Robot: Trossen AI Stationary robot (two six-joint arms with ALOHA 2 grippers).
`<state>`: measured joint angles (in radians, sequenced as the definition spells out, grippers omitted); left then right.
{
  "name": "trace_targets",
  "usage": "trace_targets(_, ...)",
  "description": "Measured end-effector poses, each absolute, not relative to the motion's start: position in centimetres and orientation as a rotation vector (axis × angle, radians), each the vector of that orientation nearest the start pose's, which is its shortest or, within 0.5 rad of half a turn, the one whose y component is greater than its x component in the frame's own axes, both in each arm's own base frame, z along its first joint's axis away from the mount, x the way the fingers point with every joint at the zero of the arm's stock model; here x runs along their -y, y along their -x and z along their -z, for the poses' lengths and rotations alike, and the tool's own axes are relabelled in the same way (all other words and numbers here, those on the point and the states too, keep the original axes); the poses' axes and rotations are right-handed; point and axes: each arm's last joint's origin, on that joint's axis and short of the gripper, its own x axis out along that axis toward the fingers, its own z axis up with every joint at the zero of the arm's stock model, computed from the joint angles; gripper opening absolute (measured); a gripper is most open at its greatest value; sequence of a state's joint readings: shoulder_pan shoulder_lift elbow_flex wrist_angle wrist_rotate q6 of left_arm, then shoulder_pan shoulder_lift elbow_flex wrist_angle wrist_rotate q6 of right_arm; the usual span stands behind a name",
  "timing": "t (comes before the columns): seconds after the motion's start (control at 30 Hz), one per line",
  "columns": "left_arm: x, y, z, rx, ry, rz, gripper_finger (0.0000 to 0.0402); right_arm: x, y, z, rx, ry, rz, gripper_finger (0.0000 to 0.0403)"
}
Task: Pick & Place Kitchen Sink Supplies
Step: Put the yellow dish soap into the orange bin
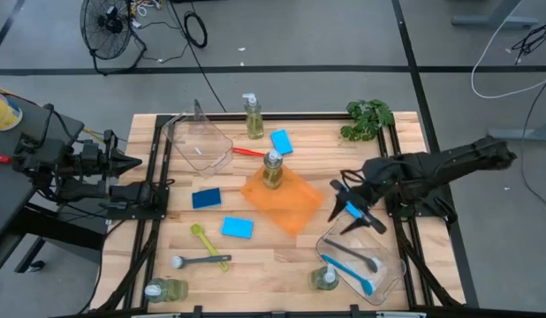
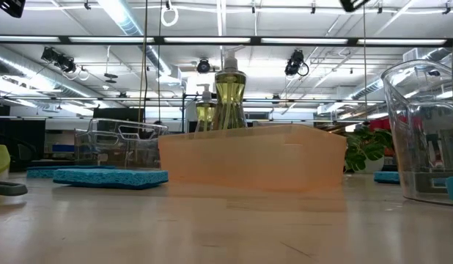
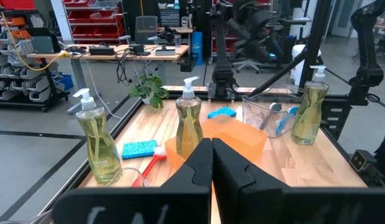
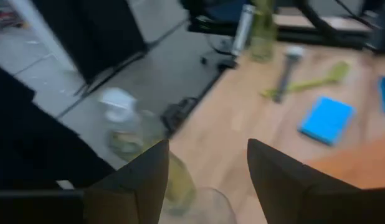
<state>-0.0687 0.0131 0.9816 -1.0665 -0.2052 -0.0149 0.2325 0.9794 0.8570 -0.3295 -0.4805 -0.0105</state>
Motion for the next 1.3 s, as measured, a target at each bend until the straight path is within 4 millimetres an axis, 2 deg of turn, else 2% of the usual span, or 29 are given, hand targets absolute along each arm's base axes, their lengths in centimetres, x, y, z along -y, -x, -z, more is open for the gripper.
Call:
trace_targets(0.3, -1.0, 5.8, -33.3, -0.096, 0.002, -0.137, 0.0003, -9.1, -19.3, -31.7, -0.318, 0.065, -0.874, 0.0216)
trace_targets(0.57, -1.0, 5.8, -33.3, -0.096, 0.002, -0.137, 0.0003, -11.1, -20.0, -30.5, -0.257, 0.068, -0.911, 0.0216)
trace_targets(0.8, -1.0, 5.8, -33.3, -0.096, 0.001, -0.137, 0.0003, -11.9, -19.6, -28.3, -0.146, 0.05, -0.936, 0.0216)
trace_targets(0.97, -1.0, 5.9, -33.3, -0.096, 0.001, -0.137, 0.0003, -12.0, -19.5, -27.1, -0.14, 0.017, -0.82, 0.022)
trace_targets(1.07, -1.0, 5.9, -33.3, -0.096, 0.001, -0.137, 0.0003, -12.1, -19.5, -27.1, -0.142, -0.001, -0.769, 0.0234)
trace_targets(1.3, -1.0, 5.9, -33.3, -0.096, 0.001, -0.137, 0.0003, -12.5, -19.9, -26.4, -0.178, -0.03, -0.779, 0.0276)
